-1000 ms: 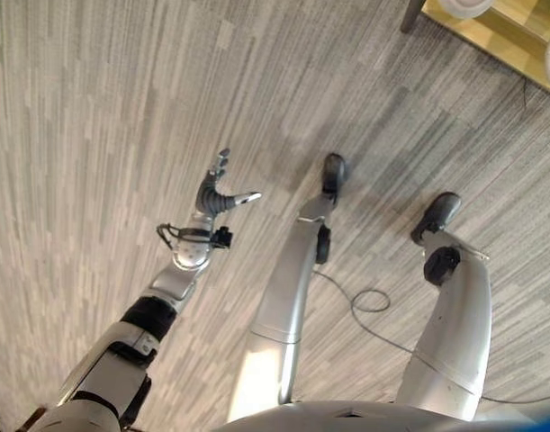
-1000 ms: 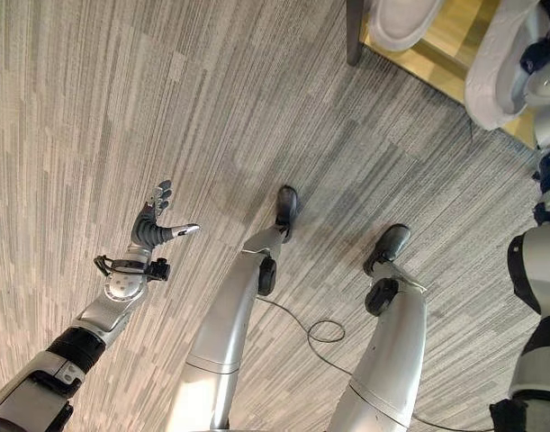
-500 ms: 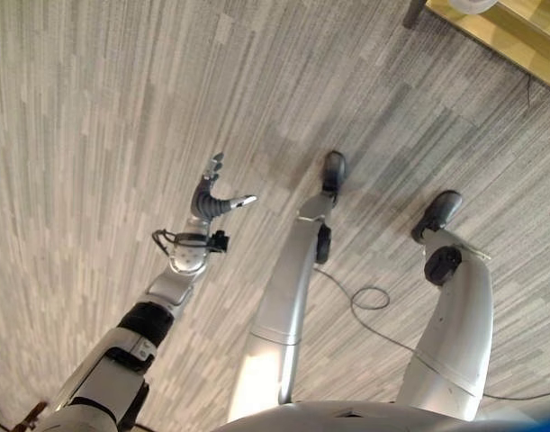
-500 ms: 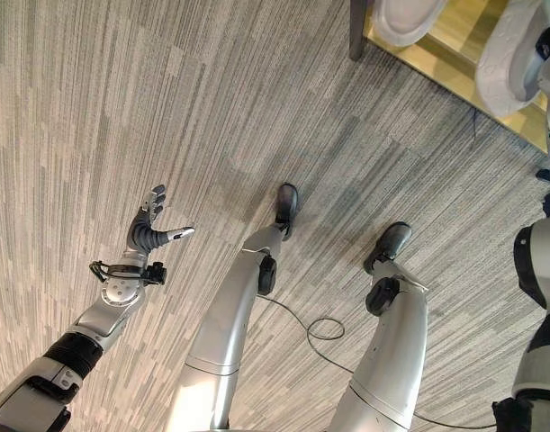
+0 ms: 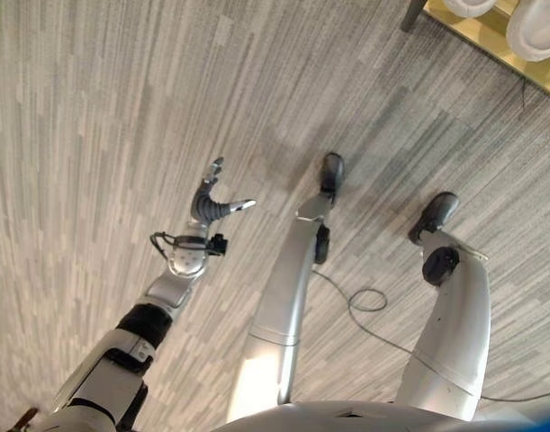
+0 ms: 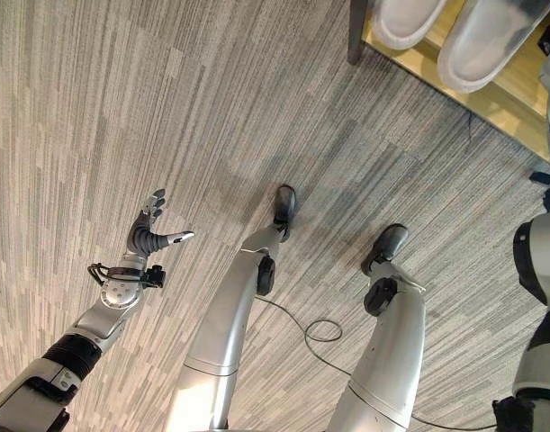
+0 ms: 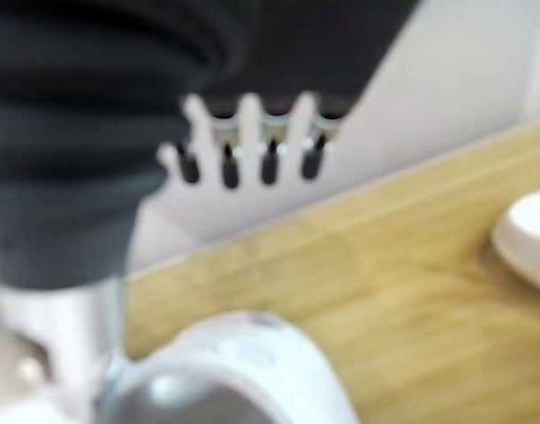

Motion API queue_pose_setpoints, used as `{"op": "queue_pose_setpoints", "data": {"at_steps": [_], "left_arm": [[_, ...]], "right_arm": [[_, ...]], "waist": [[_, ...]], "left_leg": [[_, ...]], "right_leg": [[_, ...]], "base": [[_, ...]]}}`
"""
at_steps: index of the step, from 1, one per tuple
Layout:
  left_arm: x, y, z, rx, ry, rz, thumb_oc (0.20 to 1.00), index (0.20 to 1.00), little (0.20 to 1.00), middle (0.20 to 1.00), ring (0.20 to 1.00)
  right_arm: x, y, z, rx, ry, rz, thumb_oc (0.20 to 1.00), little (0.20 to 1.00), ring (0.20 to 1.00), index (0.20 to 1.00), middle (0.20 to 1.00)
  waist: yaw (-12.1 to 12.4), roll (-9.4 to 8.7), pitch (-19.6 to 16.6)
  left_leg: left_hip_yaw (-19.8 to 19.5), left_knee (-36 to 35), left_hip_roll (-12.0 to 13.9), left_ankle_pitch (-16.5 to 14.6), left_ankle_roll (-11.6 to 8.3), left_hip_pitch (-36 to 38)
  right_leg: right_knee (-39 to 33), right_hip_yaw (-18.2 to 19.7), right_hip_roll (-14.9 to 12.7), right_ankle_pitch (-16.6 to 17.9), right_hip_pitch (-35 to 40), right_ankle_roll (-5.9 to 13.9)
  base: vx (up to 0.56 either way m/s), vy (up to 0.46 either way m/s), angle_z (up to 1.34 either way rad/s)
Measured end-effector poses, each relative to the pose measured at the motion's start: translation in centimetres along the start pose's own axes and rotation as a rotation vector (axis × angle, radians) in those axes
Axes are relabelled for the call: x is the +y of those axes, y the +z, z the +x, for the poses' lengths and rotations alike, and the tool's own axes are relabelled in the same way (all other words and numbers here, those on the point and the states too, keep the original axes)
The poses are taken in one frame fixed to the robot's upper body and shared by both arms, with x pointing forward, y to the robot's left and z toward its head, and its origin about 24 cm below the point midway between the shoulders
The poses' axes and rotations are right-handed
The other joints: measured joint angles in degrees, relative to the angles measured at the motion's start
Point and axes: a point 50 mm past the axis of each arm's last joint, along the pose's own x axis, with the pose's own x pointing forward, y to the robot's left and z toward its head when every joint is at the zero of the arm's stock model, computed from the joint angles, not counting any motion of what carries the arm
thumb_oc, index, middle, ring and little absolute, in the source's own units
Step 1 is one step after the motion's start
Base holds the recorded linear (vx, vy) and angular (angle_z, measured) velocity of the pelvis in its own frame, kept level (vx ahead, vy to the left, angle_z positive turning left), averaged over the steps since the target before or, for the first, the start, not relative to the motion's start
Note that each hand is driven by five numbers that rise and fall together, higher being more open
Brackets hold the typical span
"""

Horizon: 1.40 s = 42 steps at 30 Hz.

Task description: Arrange the slippers neatly on the shoe rack.

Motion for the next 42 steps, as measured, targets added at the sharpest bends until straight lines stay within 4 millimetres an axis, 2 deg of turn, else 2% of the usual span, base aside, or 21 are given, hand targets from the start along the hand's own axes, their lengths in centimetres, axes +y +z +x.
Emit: {"op": "queue_pose_setpoints", "data": {"at_steps": [6, 7, 9, 11, 18, 22, 26, 38, 39, 42], "left_arm": [[0.2, -0.6, -0.1, 0.024, 0.005, 0.013, 1.000, 1.000, 1.000, 1.000, 1.000], [0.2, -0.7, -0.2, 0.027, 0.007, 0.014, 1.000, 1.000, 1.000, 1.000, 1.000], [0.2, -0.9, -0.2, 0.036, 0.008, 0.017, 1.000, 1.000, 1.000, 1.000, 1.000], [0.4, -1.0, -0.2, 0.042, 0.019, 0.020, 1.000, 1.000, 1.000, 1.000, 1.000], [0.4, -1.2, -0.3, 0.050, 0.022, 0.022, 1.000, 1.000, 1.000, 1.000, 1.000], [0.4, -1.4, -0.4, 0.062, 0.022, 0.027, 1.000, 1.000, 1.000, 1.000, 1.000], [0.5, -1.7, -0.5, 0.073, 0.025, 0.033, 1.000, 1.000, 1.000, 1.000, 1.000], [0.6, -1.9, -0.5, 0.081, 0.027, 0.038, 1.000, 1.000, 1.000, 1.000, 1.000], [0.7, -2.1, -0.5, 0.091, 0.030, 0.042, 1.000, 1.000, 1.000, 1.000, 1.000], [0.7, -2.3, -0.6, 0.098, 0.033, 0.044, 1.000, 1.000, 1.000, 1.000, 1.000]], "right_arm": [[0.4, -1.4, -0.7, 0.054, 0.010, 0.014, 1.000, 1.000, 1.000, 1.000, 1.000], [0.5, -1.3, -0.7, 0.089, -0.002, 0.074, 1.000, 1.000, 1.000, 1.000, 1.000], [1.4, -1.5, -1.3, 0.121, 0.015, 0.114, 1.000, 1.000, 1.000, 1.000, 1.000], [4.0, -2.5, -3.7, 0.169, 0.094, 0.135, 1.000, 1.000, 1.000, 1.000, 1.000], [5.4, -2.4, -4.6, 0.213, 0.138, 0.180, 1.000, 1.000, 1.000, 1.000, 1.000], [6.9, -2.3, -5.8, 0.254, 0.200, 0.208, 1.000, 1.000, 1.000, 1.000, 1.000], [7.1, -2.0, -5.8, 0.270, 0.205, 0.256, 1.000, 1.000, 1.000, 1.000, 1.000], [7.3, -2.2, -6.0, 0.274, 0.227, 0.256, 1.000, 1.000, 1.000, 1.000, 1.000], [8.2, -3.3, -7.4, 0.319, 0.252, 0.266, 1.000, 1.000, 1.000, 1.000, 1.000], [9.6, -3.9, -9.6, 0.372, 0.289, 0.318, 1.000, 1.000, 1.000, 1.000, 1.000]], "waist": [[-0.60, -0.21, -0.11], [-0.87, -0.21, -0.11], [-0.97, -0.23, -0.09], [-0.91, -0.45, -0.21], [-0.89, -0.67, -0.32], [-0.83, -1.03, -0.53], [-0.48, -1.03, -0.53], [-0.42, -1.03, -0.53], [-0.60, -1.04, -0.53], [-0.88, -1.33, -0.82]], "left_leg": [[-0.14, -0.36, 0.00, 0.04, 0.03, 0.07], [-0.13, -0.90, 0.00, 0.26, 0.03, 0.27], [-0.24, -1.62, -0.01, 0.58, -0.03, 1.08], [-1.08, -2.81, 0.00, 0.93, -0.28, 2.64], [-1.24, -3.50, -0.04, 1.17, -0.58, 2.56], [-1.26, -3.72, -0.04, 1.23, -0.61, 2.54], [-1.26, -3.78, -0.06, 1.23, -0.61, 2.56], [-1.26, -3.29, 0.01, 1.29, -0.68, 3.18], [-1.28, -3.35, 0.06, 1.28, -0.67, 5.40], [-1.28, -5.60, 0.38, 1.23, -1.26, 8.37]], "right_leg": [[-0.50, -0.14, 0.13, 0.12, 0.29, 0.12], [-0.76, -0.17, 0.17, 0.24, 0.44, 0.19], [-1.49, -0.49, 0.31, 0.36, 1.17, 0.17], [-2.55, -1.32, 0.43, 0.38, 3.02, 0.01], [-2.50, -1.40, 0.45, 0.35, 2.89, -0.03], [-3.01, -1.59, 0.49, 0.37, 2.90, -0.04], [-3.18, -1.66, 0.49, 0.37, 2.96, -0.04], [-2.84, -1.63, 0.55, 0.38, 3.55, -0.06], [-3.08, -1.69, 0.54, 0.39, 6.09, -0.03], [-4.93, -1.71, 1.20, 0.81, 8.72, -0.02]], "base": [[-0.03, 0.002, -0.01], [-0.04, -0.016, 0.00], [-0.04, -0.012, 0.01], [-0.02, -0.005, 0.04], [0.00, -0.002, 0.01], [0.00, 0.000, 0.00], [0.00, 0.000, 0.00], [0.00, 0.000, 0.00], [-0.08, -0.002, 0.00], [-0.09, -0.021, -0.05]]}}
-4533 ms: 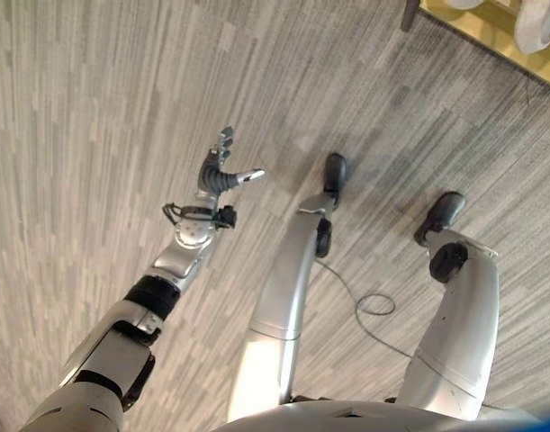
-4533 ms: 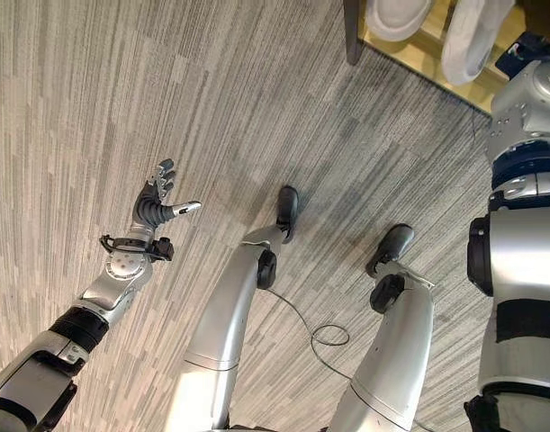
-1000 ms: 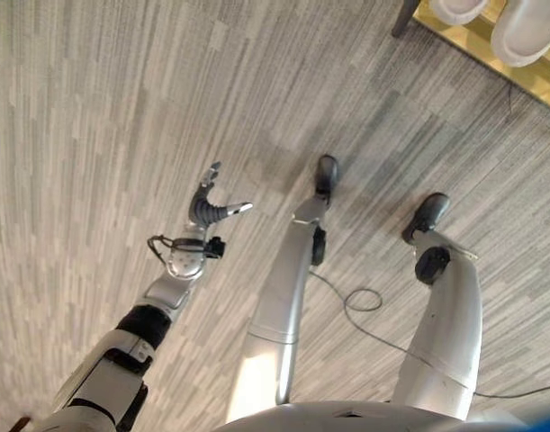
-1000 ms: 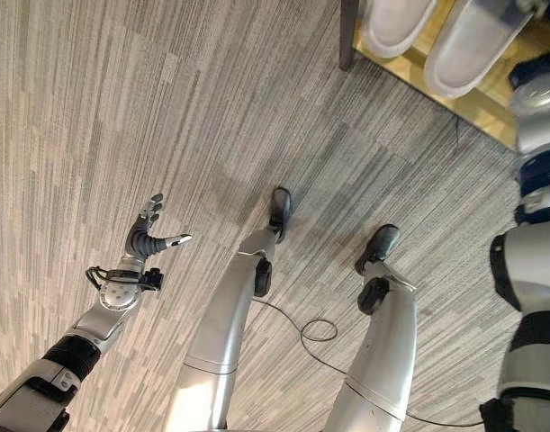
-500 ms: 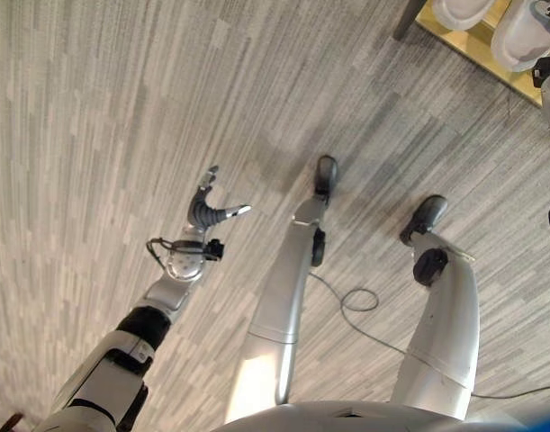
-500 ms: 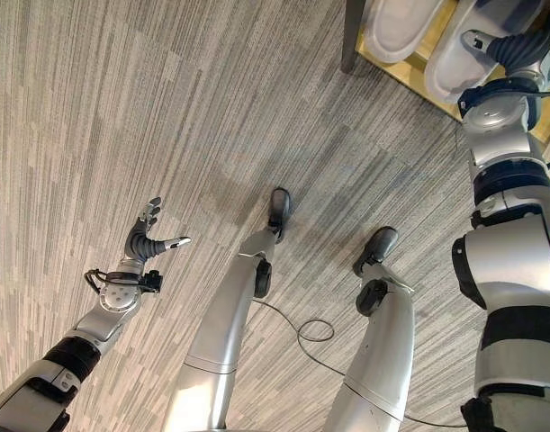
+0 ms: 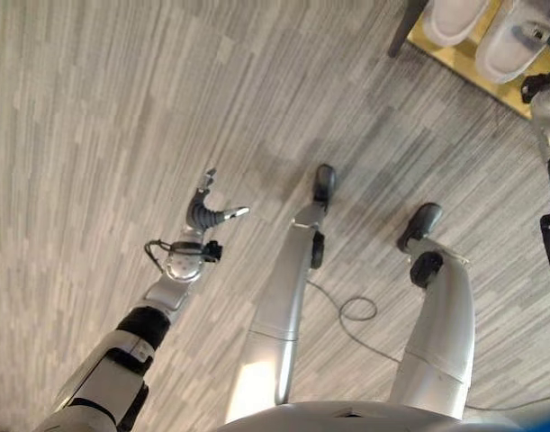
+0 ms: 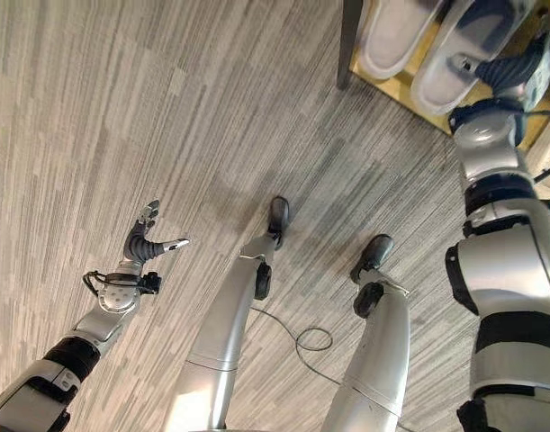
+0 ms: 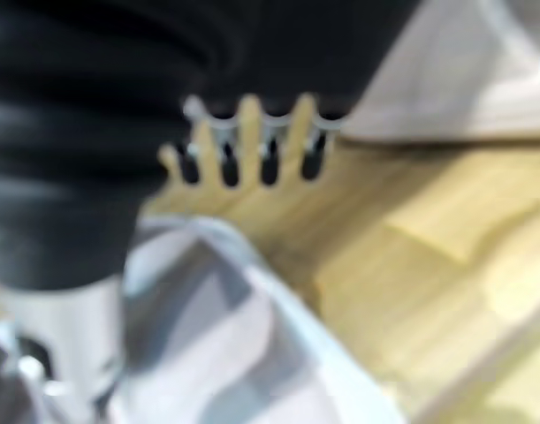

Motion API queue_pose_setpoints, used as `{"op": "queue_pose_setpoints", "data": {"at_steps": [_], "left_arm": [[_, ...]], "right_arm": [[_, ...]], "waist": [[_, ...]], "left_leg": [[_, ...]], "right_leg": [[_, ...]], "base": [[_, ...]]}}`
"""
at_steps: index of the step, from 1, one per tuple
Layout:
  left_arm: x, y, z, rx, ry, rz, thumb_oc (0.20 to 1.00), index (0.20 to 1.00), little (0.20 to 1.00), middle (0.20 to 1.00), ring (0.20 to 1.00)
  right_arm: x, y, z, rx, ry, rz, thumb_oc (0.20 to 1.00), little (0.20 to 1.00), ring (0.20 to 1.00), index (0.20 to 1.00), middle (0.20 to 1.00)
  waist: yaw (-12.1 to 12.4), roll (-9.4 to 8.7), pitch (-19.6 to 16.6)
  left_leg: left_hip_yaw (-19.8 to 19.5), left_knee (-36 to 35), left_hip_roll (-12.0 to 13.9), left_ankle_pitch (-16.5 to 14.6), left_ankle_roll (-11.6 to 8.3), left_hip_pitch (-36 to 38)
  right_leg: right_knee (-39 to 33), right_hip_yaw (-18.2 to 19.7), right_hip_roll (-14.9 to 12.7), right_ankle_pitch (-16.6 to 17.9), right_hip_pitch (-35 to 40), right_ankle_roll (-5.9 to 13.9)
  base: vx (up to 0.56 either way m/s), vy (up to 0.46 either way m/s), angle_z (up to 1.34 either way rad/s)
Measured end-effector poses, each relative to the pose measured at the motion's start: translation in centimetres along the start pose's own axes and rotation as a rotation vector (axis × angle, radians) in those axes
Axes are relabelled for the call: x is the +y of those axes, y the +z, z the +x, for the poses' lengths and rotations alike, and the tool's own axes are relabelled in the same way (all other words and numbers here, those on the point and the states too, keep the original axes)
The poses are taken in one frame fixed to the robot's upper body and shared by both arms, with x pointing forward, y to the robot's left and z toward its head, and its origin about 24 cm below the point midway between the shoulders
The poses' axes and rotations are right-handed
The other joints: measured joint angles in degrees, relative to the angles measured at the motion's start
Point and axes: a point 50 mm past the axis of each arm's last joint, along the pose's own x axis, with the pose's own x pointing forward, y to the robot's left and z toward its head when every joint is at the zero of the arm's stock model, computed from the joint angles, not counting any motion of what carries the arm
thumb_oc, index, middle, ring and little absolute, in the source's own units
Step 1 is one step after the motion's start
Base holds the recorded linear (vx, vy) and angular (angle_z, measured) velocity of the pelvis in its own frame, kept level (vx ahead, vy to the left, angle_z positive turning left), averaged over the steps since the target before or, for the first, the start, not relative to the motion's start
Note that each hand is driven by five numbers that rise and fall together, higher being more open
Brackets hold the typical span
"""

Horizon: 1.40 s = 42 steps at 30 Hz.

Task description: Arrange the slippers neatly on the shoe rack.

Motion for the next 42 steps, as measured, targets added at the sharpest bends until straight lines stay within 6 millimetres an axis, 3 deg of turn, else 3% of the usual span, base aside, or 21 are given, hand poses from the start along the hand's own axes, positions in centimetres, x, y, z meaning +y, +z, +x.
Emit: {"op": "queue_pose_setpoints", "data": {"at_steps": [5, 7, 10, 12, 14, 17, 18, 20, 22, 25, 31, 32, 33, 35, 36, 37, 40, 42], "left_arm": [[0.3, 0.4, 0.0, -0.020, 0.001, -0.016, 1.000, 1.000, 1.000, 1.000, 1.000], [0.3, 0.3, -0.1, -0.015, 0.004, -0.016, 1.000, 1.000, 1.000, 1.000, 1.000], [0.1, -0.4, -0.3, 0.019, 0.016, -0.027, 1.000, 1.000, 1.000, 1.000, 1.000], [-0.7, -1.0, -0.6, 0.050, 0.006, -0.048, 1.000, 1.000, 1.000, 1.000, 1.000], [-1.3, -1.1, -0.7, 0.059, 0.001, -0.071, 1.000, 1.000, 1.000, 1.000, 1.000], [-1.8, -2.3, -1.9, 0.109, -0.028, -0.078, 1.000, 1.000, 1.000, 1.000, 1.000], [-2.1, -3.7, -3.5, 0.168, -0.036, -0.085, 1.000, 1.000, 1.000, 1.000, 1.000], [-2.7, -4.5, -4.4, 0.204, -0.064, -0.086, 1.000, 1.000, 1.000, 1.000, 1.000], [-4.6, -4.7, -4.8, 0.225, -0.144, -0.071, 1.000, 1.000, 1.000, 1.000, 1.000], [-6.5, -5.6, -6.3, 0.275, -0.232, -0.062, 1.000, 1.000, 1.000, 1.000, 1.000], [-9.1, -6.7, -9.4, 0.313, -0.462, 0.032, 1.000, 1.000, 1.000, 1.000, 1.000], [-10.6, -7.1, -11.3, 0.343, -0.561, 0.040, 1.000, 1.000, 1.000, 1.000, 1.000], [-11.7, -6.7, -11.9, 0.331, -0.598, 0.029, 1.000, 1.000, 1.000, 1.000, 1.000], [-12.7, -5.9, -11.6, 0.312, -0.645, 0.022, 1.000, 1.000, 1.000, 1.000, 1.000], [-14.4, -1.5, -11.6, 0.101, -0.776, -0.027, 1.000, 1.000, 1.000, 1.000, 1.000], [-15.4, -0.3, -11.5, 0.046, -0.818, -0.050, 1.000, 1.000, 1.000, 1.000, 1.000], [-17.3, 0.5, -11.7, 0.033, -0.872, -0.087, 1.000, 1.000, 1.000, 1.000, 1.000], [-17.7, -0.6, -12.5, 0.083, -0.906, -0.050, 1.000, 1.000, 1.000, 1.000, 1.000]], "right_arm": [[0.7, -3.8, -1.8, 0.112, 0.019, 0.090, 1.000, 1.000, 1.000, 1.000, 1.000], [0.7, -4.4, -2.0, 0.166, -0.003, 0.136, 1.000, 1.000, 1.000, 1.000, 1.000], [1.8, -4.6, -2.9, 0.164, 0.020, 0.181, 1.000, 1.000, 1.000, 1.000, 1.000], [4.3, -6.0, -5.6, 0.202, 0.092, 0.240, 1.000, 1.000, 1.000, 1.000, 1.000], [5.7, -9.5, -9.4, 0.280, 0.156, 0.273, 1.000, 1.000, 1.000, 1.000, 1.000], [7.3, -17.5, -20.0, 0.570, 0.312, 0.215, 1.000, 1.000, 1.000, 1.000, 1.000], [6.9, -20.7, -26.4, 0.715, 0.403, 0.160, 1.000, 1.000, 1.000, 1.000, 1.000], [6.2, -22.3, -30.3, 0.803, 0.465, 0.128, 1.000, 1.000, 1.000, 1.000, 1.000], [5.0, -23.5, -33.2, 0.852, 0.543, 0.094, 1.000, 1.000, 1.000, 1.000, 1.000], [3.9, -24.7, -35.6, 0.879, 0.657, 0.003, 1.000, 1.000, 1.000, 1.000, 1.000], [1.4, -27.1, -38.2, 0.981, 0.756, -0.167, 1.000, 1.000, 1.000, 1.000, 1.000], [-0.7, -28.1, -40.8, 1.003, 0.872, -0.295, 1.000, 1.000, 1.000, 1.000, 1.000], [-2.8, -28.7, -43.0, 1.058, 0.905, -0.350, 1.000, 1.000, 1.000, 1.000, 1.000], [-4.6, -29.5, -44.4, 1.102, 0.964, -0.456, 1.000, 1.000, 1.000, 1.000, 1.000], [-7.7, -30.0, -46.8, 1.216, 0.967, -0.508, 1.000, 1.000, 1.000, 1.000, 1.000], [-8.6, -30.1, -47.4, 1.237, 0.971, -0.515, 1.000, 1.000, 1.000, 1.000, 1.000], [-8.4, -30.0, -47.2, 1.230, 0.970, -0.491, 1.000, 1.000, 1.000, 1.000, 1.000], [-7.9, -30.0, -46.3, 1.215, 0.943, -0.459, 1.000, 1.000, 1.000, 1.000, 1.000]], "waist": [[-0.44, -0.91, -0.65], [-0.56, -1.88, -1.24], [-1.02, -1.89, -1.24], [-1.80, -1.97, -1.19], [-2.27, -2.39, -1.00], [-4.09, -5.00, -1.46], [-5.16, -6.91, -4.06], [-6.45, -8.64, -6.47], [-6.67, -8.98, -6.47], [-6.64, -9.09, -6.73], [-6.90, -8.10, -9.38], [-8.11, -7.68, -12.22], [-8.23, -7.27, -16.52], [-9.43, -6.51, -16.39], [-9.37, -5.63, -19.35], [-10.87, -4.44, -21.41], [-12.58, -2.51, -21.42], [-13.52, -0.89, -18.89]], "left_leg": [[-1.75, -5.68, 0.39, 3.30, -0.67, 4.44], [-2.00, -9.24, 0.23, 5.06, -1.30, 5.74], [-2.85, -10.52, 0.46, 5.90, -1.59, 6.80], [-3.00, -10.65, 0.69, 5.83, -1.63, 8.97], [-2.95, -11.90, 1.01, 5.39, -1.78, 12.99], [-3.54, -18.01, 1.32, 5.55, -2.45, 24.90], [-4.10, -21.81, 1.80, 5.93, -2.83, 30.42], [-4.04, -24.08, 2.36, 6.03, -2.83, 32.80], [-4.35, -26.11, 2.71, 7.18, -2.56, 37.33], [-4.09, -29.01, 2.50, 7.25, -2.37, 45.64], [-3.12, -33.58, 2.92, 6.62, -2.23, 61.65], [-2.86, -35.66, 3.80, 6.43, -2.67, 67.53], [-2.70, -36.66, 4.76, 6.67, -3.29, 67.58], [-2.44, -37.26, 5.87, 6.62, -3.84, 69.81], [-0.03, -42.87, 6.69, 6.75, -4.20, 79.65], [0.58, -43.43, 7.07, 6.72, -4.25, 80.43], [1.27, -43.38, 7.79, 7.34, -4.64, 80.65], [1.98, -42.78, 9.35, 8.00, -5.24, 80.43]], "right_leg": [[-4.05, -2.59, 1.13, 1.46, 4.60, -0.53], [-5.18, -2.94, 0.93, 1.81, 4.74, -1.11], [-5.76, -4.15, 1.02, 1.91, 5.82, -1.46], [-6.80, -4.47, 1.43, 1.95, 8.56, -1.42], [-8.58, -4.82, 1.80, 2.23, 12.86, -1.31], [-14.20, -6.42, 2.90, 2.71, 24.88, -0.99], [-18.35, -7.48, 3.78, 3.15, 30.78, -0.83], [-20.64, -7.66, 4.58, 3.25, 33.04, -0.85], [-23.57, -9.21, 5.26, 4.49, 38.42, -0.74], [-27.66, -9.50, 5.52, 5.17, 46.95, -0.06], [-34.11, -10.14, 6.44, 5.73, 63.46, 0.75], [-37.40, -9.99, 7.69, 6.53, 69.49, 0.89], [-37.86, -9.78, 8.84, 6.33, 69.36, 0.69], [-38.17, -10.38, 9.45, 6.58, 71.01, 0.22], [-41.35, -7.87, 10.81, 6.18, 78.18, 0.21], [-41.08, -7.48, 11.01, 6.11, 78.17, 0.42], [-40.62, -6.81, 11.86, 5.80, 77.71, -0.17], [-40.85, -5.89, 13.56, 6.19, 77.21, -0.85]], "base": [[-0.07, -0.040, 0.03], [-0.04, 0.005, 0.12], [-0.01, 0.028, 0.05], [-0.01, -0.004, -0.02], [-0.01, -0.032, -0.05], [-0.02, -0.054, -0.01], [0.01, -0.044, -0.09], [0.03, -0.037, -0.06], [0.04, -0.023, 0.07], [-0.02, 0.003, -0.02], [0.05, -0.075, -0.06], [0.07, -0.168, -0.29], [0.08, -0.195, -0.29], [0.07, -0.265, -0.31], [0.01, -0.192, -0.57], [-0.04, -0.189, -0.54], [-0.05, -0.113, -0.20], [-0.10, -0.217, -0.18]]}}
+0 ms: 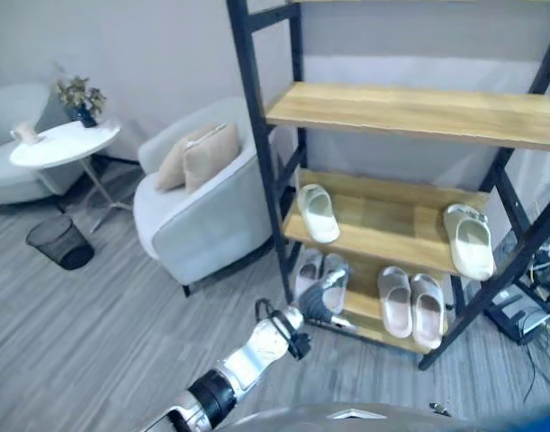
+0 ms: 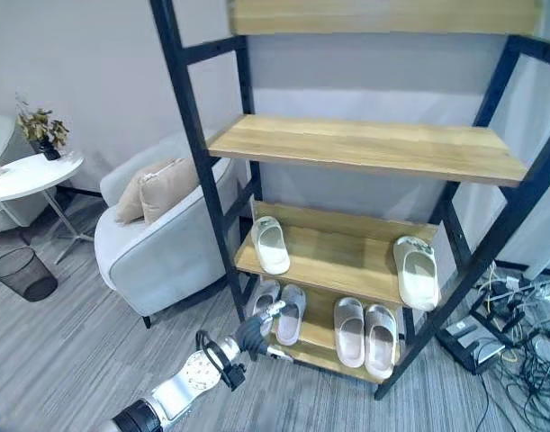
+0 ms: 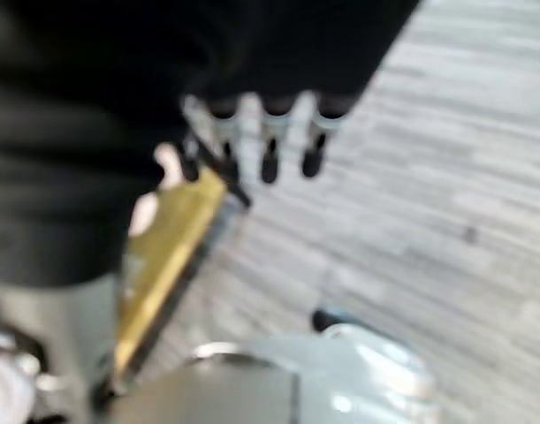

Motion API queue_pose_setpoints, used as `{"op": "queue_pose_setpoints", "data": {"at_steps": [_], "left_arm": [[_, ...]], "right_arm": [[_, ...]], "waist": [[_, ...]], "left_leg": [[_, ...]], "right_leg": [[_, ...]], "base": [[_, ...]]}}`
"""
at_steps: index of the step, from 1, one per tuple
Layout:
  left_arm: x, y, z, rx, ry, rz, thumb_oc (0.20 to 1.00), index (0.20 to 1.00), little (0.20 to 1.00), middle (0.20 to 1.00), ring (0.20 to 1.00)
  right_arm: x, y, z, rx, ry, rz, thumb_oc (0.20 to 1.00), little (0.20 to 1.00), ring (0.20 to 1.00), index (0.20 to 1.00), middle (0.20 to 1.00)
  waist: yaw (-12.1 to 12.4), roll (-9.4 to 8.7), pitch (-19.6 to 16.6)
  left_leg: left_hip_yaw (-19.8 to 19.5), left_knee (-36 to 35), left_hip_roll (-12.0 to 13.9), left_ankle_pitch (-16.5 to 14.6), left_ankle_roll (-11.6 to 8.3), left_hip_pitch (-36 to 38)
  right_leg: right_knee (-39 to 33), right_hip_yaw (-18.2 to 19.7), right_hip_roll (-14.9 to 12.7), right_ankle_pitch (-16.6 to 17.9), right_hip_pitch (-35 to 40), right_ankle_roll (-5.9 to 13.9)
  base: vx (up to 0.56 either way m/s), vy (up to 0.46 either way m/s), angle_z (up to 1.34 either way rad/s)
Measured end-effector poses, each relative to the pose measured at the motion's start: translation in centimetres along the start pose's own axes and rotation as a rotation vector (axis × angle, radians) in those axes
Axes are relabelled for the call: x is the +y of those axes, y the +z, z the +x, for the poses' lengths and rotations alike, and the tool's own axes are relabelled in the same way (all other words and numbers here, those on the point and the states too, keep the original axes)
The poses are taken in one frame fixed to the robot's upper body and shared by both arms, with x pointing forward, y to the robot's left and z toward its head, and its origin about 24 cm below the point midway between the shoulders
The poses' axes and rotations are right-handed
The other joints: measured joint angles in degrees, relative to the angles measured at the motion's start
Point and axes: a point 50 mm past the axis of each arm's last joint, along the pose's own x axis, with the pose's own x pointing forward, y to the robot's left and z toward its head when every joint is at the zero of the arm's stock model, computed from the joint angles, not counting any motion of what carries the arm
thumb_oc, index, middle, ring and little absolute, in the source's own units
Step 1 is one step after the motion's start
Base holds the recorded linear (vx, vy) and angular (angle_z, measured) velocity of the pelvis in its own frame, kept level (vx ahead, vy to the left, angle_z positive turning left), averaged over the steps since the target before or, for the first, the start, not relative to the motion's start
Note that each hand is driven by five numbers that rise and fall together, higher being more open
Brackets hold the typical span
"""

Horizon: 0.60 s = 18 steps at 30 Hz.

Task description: Arrange the slippers neatly on the shoe rack.

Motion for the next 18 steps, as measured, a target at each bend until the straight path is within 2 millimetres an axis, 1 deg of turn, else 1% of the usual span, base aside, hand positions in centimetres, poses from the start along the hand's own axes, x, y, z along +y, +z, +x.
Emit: {"op": "queue_pose_setpoints", "data": {"at_steps": [2, 3, 4, 5, 6, 7, 8, 9, 10, 11, 12, 13, 14, 15, 16, 17, 18], "left_arm": [[0.1, -0.4, 0.0, 0.026, 0.003, 0.019, 1.000, 1.000, 1.000, 1.000, 1.000], [0.1, -0.3, 0.1, 0.024, 0.007, 0.017, 1.000, 1.000, 1.000, 1.000, 1.000], [0.2, -0.3, 0.1, 0.026, 0.010, 0.019, 1.000, 1.000, 1.000, 1.000, 1.000], [0.7, -0.3, 0.0, 0.026, 0.026, 0.028, 1.000, 1.000, 1.000, 1.000, 1.000], [1.3, -0.3, -0.2, 0.022, 0.056, 0.037, 1.000, 1.000, 1.000, 1.000, 1.000], [1.5, 0.1, 0.0, 0.006, 0.066, 0.056, 1.000, 1.000, 1.000, 1.000, 1.000], [2.8, 0.6, 0.2, -0.007, 0.088, 0.109, 1.000, 1.000, 1.000, 1.000, 1.000], [6.2, 4.4, 2.4, -0.107, 0.141, 0.301, 1.000, 1.000, 1.000, 1.000, 1.000], [6.3, 4.7, 2.6, -0.120, 0.151, 0.301, 1.000, 1.000, 1.000, 1.000, 1.000], [6.2, 4.4, 2.4, -0.113, 0.156, 0.300, 1.000, 1.000, 1.000, 1.000, 1.000], [6.2, 3.4, 1.7, -0.095, 0.198, 0.304, 1.000, 1.000, 1.000, 1.000, 1.000], [6.3, 1.6, 0.7, -0.036, 0.257, 0.245, 1.000, 1.000, 1.000, 1.000, 1.000], [6.8, -0.1, -0.2, 0.044, 0.283, 0.251, 1.000, 1.000, 1.000, 1.000, 1.000], [6.6, 0.3, 0.4, 0.035, 0.282, 0.260, 1.000, 1.000, 1.000, 1.000, 1.000], [7.1, 0.8, 0.5, 0.018, 0.306, 0.277, 1.000, 1.000, 1.000, 1.000, 1.000], [7.5, 1.5, 0.7, -0.011, 0.318, 0.296, 1.000, 1.000, 1.000, 1.000, 1.000], [7.8, 2.1, 0.7, -0.035, 0.333, 0.299, 1.000, 1.000, 1.000, 1.000, 1.000]], "right_arm": [[-0.2, 0.2, 0.1, -0.007, -0.008, 0.030, 1.000, 1.000, 1.000, 1.000, 1.000], [-0.2, 1.0, 0.2, -0.029, -0.012, 0.033, 1.000, 1.000, 1.000, 1.000, 1.000], [-0.1, 1.9, 0.3, -0.061, -0.012, 0.025, 1.000, 1.000, 1.000, 1.000, 1.000], [0.3, 3.8, 0.2, -0.146, -0.004, 0.020, 1.000, 1.000, 1.000, 1.000, 1.000], [0.3, 5.7, -0.3, -0.252, -0.001, 0.034, 1.000, 1.000, 1.000, 1.000, 1.000], [-0.4, 6.6, -0.1, -0.283, -0.021, 0.022, 1.000, 1.000, 1.000, 1.000, 1.000], [0.2, 7.6, -0.1, -0.309, -0.010, 0.014, 1.000, 1.000, 1.000, 1.000, 1.000], [1.1, 10.1, 0.1, -0.349, -0.005, -0.023, 1.000, 1.000, 1.000, 1.000, 1.000], [1.0, 10.2, 0.2, -0.350, -0.011, -0.031, 1.000, 1.000, 1.000, 1.000, 1.000], [1.3, 10.3, 0.2, -0.353, -0.006, -0.038, 1.000, 1.000, 1.000, 1.000, 1.000], [1.4, 11.5, 0.1, -0.384, -0.019, -0.064, 1.000, 1.000, 1.000, 1.000, 1.000], [1.3, 13.1, 0.1, -0.425, -0.031, -0.053, 1.000, 1.000, 1.000, 1.000, 1.000], [1.7, 14.2, -0.6, -0.496, -0.021, -0.034, 1.000, 1.000, 1.000, 1.000, 1.000], [2.1, 12.3, -0.5, -0.439, -0.008, -0.056, 1.000, 1.000, 1.000, 1.000, 1.000], [2.7, 12.0, -0.7, -0.437, 0.009, -0.069, 1.000, 1.000, 1.000, 1.000, 1.000], [2.9, 11.9, -0.8, -0.445, 0.017, -0.076, 1.000, 1.000, 1.000, 1.000, 1.000], [3.2, 11.6, -0.9, -0.440, 0.025, -0.093, 1.000, 1.000, 1.000, 1.000, 1.000]], "waist": [[0.07, 0.73, 1.64], [0.37, 1.54, 2.55], [0.22, 1.42, 3.53], [0.20, 2.08, 4.33], [-0.35, 1.69, 5.81], [-0.58, 1.98, 6.12], [-0.52, -0.01, 7.43], [0.38, -3.34, 13.73], [0.33, -2.81, 13.97], [0.60, -2.80, 13.99], [1.76, -2.52, 14.25], [4.17, -1.05, 14.22], [2.39, 0.31, 12.86], [0.05, 3.00, 12.10], [0.63, 2.67, 12.02], [0.29, 1.85, 11.11], [0.16, 1.48, 10.35]], "left_leg": [[-0.01, 0.25, 0.85, 0.06, -0.31, -0.04], [0.03, 0.61, 1.40, -0.06, -0.57, -0.15], [0.02, 1.24, 1.75, -0.21, -0.81, -0.37], [-0.12, 2.56, 2.23, -0.41, -1.23, -1.27], [-0.07, 2.71, 3.57, -1.39, -1.75, -1.72], [-0.22, 4.77, 4.63, -1.30, -2.75, -3.30], [-0.89, 9.37, 4.41, -0.57, -4.98, -6.00], [-1.67, 39.68, 3.83, 0.84, -3.38, -23.75], [-1.83, 36.34, 2.74, 0.15, -3.25, -23.86], [-1.76, 32.36, 1.70, -0.26, -3.18, -22.50], [-2.79, 22.61, -1.88, -4.61, 1.07, -18.87], [-3.39, 12.11, -2.52, -6.45, 3.86, -13.81], [-0.85, 11.09, -2.13, -4.73, 2.38, -12.87], [-0.54, 8.01, -2.15, -2.57, 2.90, -10.38], [0.70, 7.55, -2.47, -2.06, 3.05, -8.98], [2.55, 6.99, -2.52, -1.16, 3.63, -8.44], [3.12, 6.18, -2.98, 0.06, 3.41, -7.72]], "right_leg": [[0.14, 0.05, 0.81, -0.07, -0.03, -0.32], [1.05, 0.17, 1.28, -0.38, -0.11, -0.82], [2.11, 0.19, 1.44, -0.76, -0.61, -1.35], [5.09, 0.35, 1.95, -2.03, -2.17, -2.04], [8.72, 0.88, 2.82, -3.99, -3.91, -3.78], [12.35, 0.82, 4.34, -5.36, -6.05, -4.16], [15.73, 1.20, 5.33, -7.64, -8.62, -6.91], [16.24, 1.68, 5.98, -8.18, -7.85, -10.04], [12.25, 1.47, 7.35, -6.63, -6.04, -7.18], [10.26, 1.88, 7.96, -4.92, -5.29, -4.79], [5.15, 6.42, 8.60, -4.03, -4.06, 8.46], [10.95, 7.10, 7.56, -7.65, -6.59, 2.65], [7.23, 7.57, 4.52, -5.37, -3.76, -2.86], [5.62, 7.31, 6.06, -4.05, -1.40, -4.95], [5.06, 7.85, 5.32, -4.34, -0.27, -4.81], [5.39, 8.05, 4.59, -5.19, 0.10, -4.19], [6.43, 8.11, 3.80, -6.41, 0.14, -3.39]], "base": [[-0.07, -0.183, -0.06], [-0.08, -0.160, -0.05], [-0.05, -0.129, -0.05], [-0.14, -0.215, -0.10], [-0.15, -0.203, -0.09], [-0.14, -0.143, 0.03], [-0.01, -0.039, 0.30], [0.37, 0.336, 0.17], [0.47, 0.447, 0.01], [0.50, 0.493, -0.74], [0.18, 0.189, -1.90], [0.15, 0.185, -2.27], [0.17, 0.220, -1.55], [0.19, 0.248, -0.49], [0.14, 0.165, -0.05], [0.07, 0.106, -0.13], [0.09, 0.128, 0.18]]}}
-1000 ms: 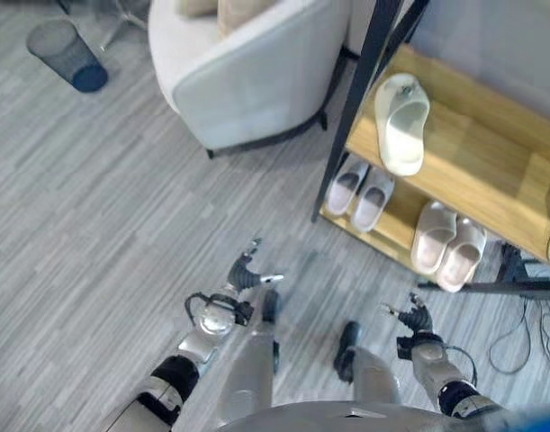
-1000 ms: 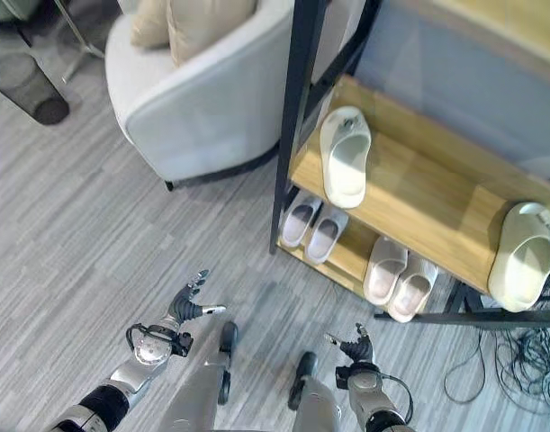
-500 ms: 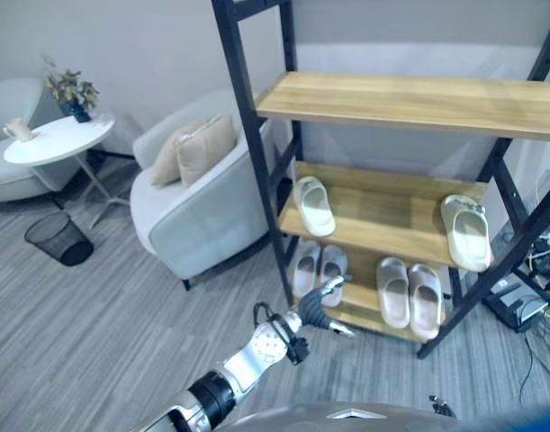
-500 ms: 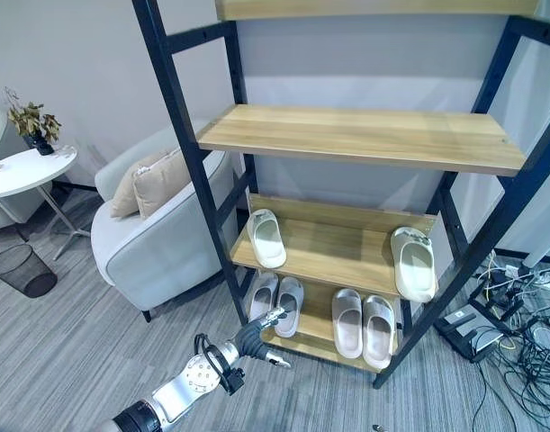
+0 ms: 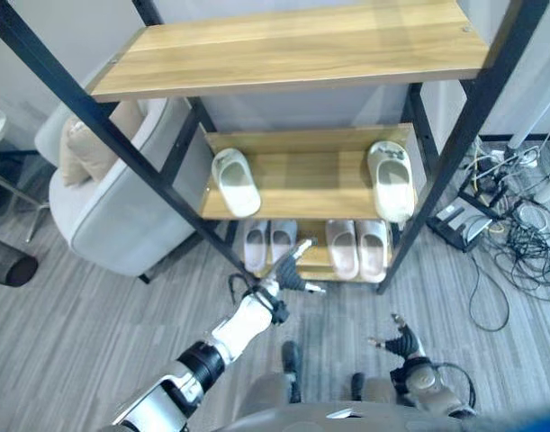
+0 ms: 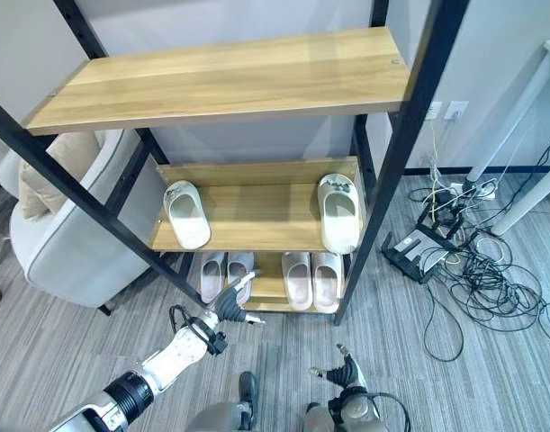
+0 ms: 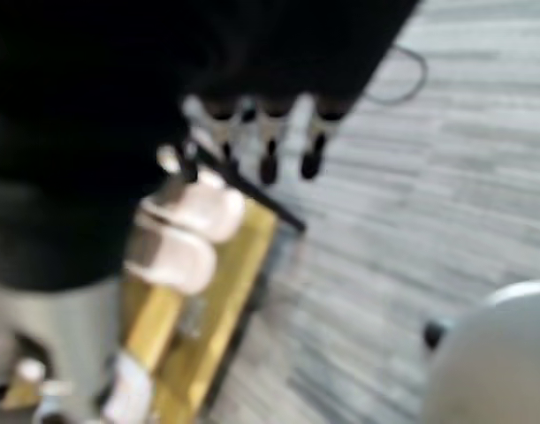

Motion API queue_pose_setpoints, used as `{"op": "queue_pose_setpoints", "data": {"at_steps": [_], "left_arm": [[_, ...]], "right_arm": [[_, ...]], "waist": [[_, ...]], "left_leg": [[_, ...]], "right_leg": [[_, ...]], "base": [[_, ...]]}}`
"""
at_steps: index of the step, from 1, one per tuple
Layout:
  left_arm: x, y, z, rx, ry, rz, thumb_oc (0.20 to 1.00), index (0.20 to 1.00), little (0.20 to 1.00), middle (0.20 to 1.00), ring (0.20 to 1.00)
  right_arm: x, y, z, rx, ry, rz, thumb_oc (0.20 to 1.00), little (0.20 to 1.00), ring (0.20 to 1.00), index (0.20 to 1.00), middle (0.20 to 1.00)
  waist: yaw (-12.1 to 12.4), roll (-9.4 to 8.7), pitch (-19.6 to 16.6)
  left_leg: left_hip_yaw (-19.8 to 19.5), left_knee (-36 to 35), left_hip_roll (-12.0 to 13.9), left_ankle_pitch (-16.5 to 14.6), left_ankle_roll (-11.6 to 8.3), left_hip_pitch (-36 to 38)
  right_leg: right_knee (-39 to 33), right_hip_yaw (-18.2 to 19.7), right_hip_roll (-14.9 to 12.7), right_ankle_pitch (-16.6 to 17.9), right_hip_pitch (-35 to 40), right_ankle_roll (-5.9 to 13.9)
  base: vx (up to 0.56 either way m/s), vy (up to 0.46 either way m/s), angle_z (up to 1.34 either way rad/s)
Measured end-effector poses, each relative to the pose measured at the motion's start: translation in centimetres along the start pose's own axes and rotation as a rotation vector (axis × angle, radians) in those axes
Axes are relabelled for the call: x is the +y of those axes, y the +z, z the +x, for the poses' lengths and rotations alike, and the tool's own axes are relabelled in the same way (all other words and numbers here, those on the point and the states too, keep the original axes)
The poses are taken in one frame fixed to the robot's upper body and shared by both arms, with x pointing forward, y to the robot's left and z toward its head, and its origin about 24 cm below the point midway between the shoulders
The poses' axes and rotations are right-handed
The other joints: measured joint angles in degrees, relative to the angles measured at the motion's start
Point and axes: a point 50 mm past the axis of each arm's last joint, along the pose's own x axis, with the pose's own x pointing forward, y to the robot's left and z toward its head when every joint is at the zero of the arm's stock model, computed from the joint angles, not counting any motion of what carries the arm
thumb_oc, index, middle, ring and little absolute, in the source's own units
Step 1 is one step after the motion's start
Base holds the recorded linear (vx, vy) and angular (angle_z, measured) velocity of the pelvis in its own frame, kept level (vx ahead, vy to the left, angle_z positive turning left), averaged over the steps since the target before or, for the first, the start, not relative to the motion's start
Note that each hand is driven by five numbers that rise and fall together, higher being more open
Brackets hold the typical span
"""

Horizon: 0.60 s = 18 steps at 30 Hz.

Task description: Arrange the slippers neatly on the shoe rack.

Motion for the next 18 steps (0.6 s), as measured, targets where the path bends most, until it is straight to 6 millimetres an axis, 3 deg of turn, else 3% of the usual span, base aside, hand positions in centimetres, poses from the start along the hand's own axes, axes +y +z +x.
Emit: {"op": "queue_pose_setpoints", "data": {"at_steps": [3, 5, 7, 9, 12, 16, 18], "left_arm": [[1.9, 0.3, 0.4, -0.026, 0.069, 0.055, 1.000, 1.000, 1.000, 1.000, 1.000], [3.6, -0.2, 0.2, -0.012, 0.134, 0.098, 1.000, 1.000, 1.000, 1.000, 1.000], [4.5, -0.1, 0.0, -0.027, 0.177, 0.143, 1.000, 1.000, 1.000, 1.000, 1.000], [5.3, 1.0, -0.2, -0.086, 0.208, 0.185, 1.000, 1.000, 1.000, 1.000, 1.000], [7.4, 2.7, 0.3, -0.159, 0.311, 0.232, 1.000, 1.000, 1.000, 1.000, 1.000], [8.4, 2.9, 1.1, -0.165, 0.352, 0.288, 1.000, 1.000, 1.000, 1.000, 1.000], [9.5, 2.2, 2.3, -0.125, 0.341, 0.455, 1.000, 1.000, 1.000, 1.000, 1.000]], "right_arm": [[2.1, 0.0, -0.4, 0.007, 0.055, -0.023, 1.000, 1.000, 1.000, 1.000, 1.000], [3.2, 0.5, -0.6, -0.007, 0.086, -0.015, 1.000, 1.000, 1.000, 1.000, 1.000], [3.7, 0.4, -0.7, 0.001, 0.102, -0.017, 1.000, 1.000, 1.000, 1.000, 1.000], [3.1, 0.1, -1.0, -0.017, 0.103, -0.008, 1.000, 1.000, 1.000, 1.000, 1.000], [-0.7, -2.0, -1.4, 0.001, 0.017, -0.039, 1.000, 1.000, 1.000, 1.000, 1.000], [-0.8, -1.7, -1.3, -0.010, 0.025, -0.042, 1.000, 1.000, 1.000, 1.000, 1.000], [-1.0, -1.5, -1.2, -0.025, 0.032, -0.046, 1.000, 1.000, 1.000, 1.000, 1.000]], "waist": [[0.67, -2.60, -2.37], [0.63, -2.35, -3.07], [1.06, -0.55, -4.16], [1.00, -0.12, -4.41], [-0.26, 0.62, -6.43], [-1.71, 0.72, -6.45], [-1.92, 1.24, -6.31]], "left_leg": [[0.20, -3.36, -3.58, 0.54, 1.61, 2.22], [0.38, -4.53, -4.81, 0.59, 2.29, 2.80], [0.39, -6.09, -5.23, 0.86, 2.77, 4.04], [0.68, -6.50, -5.08, 0.83, 2.73, 4.66], [1.19, -7.14, -4.52, 0.97, 2.43, 4.74], [1.94, -7.19, -4.43, 0.97, 2.43, 4.50], [2.84, -7.19, -4.41, 0.97, 2.43, 3.67]], "right_leg": [[1.13, 1.73, -3.63, -2.12, -0.10, 1.95], [-0.76, 1.87, -4.73, -2.35, 0.68, 2.86], [-3.83, 1.83, -4.86, -1.01, 2.79, 3.86], [-4.35, 2.10, -4.71, -1.00, 2.82, 3.75], [-4.96, 2.52, -4.07, -0.82, 2.83, 3.53], [-4.55, 3.45, -4.05, -0.80, 1.70, 3.49], [-3.87, 4.54, -4.12, -0.80, 0.12, 3.50]], "base": [[0.08, 0.098, 0.14], [0.05, 0.060, 0.00], [0.01, 0.025, 0.01], [0.04, -0.010, -0.06], [0.05, -0.022, -0.12], [0.01, 0.030, -0.10], [0.00, 0.030, -0.21]]}}
